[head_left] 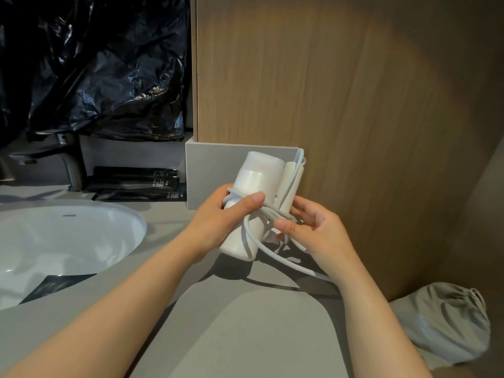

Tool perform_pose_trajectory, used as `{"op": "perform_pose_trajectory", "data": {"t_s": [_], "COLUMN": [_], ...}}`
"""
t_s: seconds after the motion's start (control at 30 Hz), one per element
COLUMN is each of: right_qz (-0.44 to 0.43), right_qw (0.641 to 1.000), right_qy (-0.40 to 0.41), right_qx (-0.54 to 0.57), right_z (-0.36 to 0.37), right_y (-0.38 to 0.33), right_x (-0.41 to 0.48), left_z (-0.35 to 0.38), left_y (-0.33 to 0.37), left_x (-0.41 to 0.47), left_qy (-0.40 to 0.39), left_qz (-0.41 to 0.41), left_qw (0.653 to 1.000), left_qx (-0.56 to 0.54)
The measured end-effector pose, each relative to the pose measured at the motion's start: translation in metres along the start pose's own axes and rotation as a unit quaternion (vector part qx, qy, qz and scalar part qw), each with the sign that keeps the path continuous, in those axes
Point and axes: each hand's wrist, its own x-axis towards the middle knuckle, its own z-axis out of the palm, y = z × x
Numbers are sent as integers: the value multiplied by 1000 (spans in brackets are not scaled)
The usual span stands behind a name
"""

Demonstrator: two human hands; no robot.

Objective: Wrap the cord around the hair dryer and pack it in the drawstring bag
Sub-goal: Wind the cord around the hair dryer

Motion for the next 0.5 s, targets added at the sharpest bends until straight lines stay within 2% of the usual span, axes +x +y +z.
{"op": "perform_pose_trajectory", "data": {"t_s": [0.17,0.27,0.37,0.5], "right_qz": [31,28,16,-32], "right_qw": [990,980,977,983], "right_qy": [-33,-29,-42,7], "right_qx": [-132,-197,-206,-181], "right_z": [-18,-27,-23,-9], "right_y": [0,5,7,7], "right_x": [-8,-11,-16,-11], "left_z": [6,1,-3,1], "left_y": [1,4,5,6], "left_x": [-2,-1,-1,-2], "left_qy": [98,156,162,136], "left_qz": [40,63,73,82], "left_qw": [994,983,982,986], "left_qx": [21,71,68,45]}}
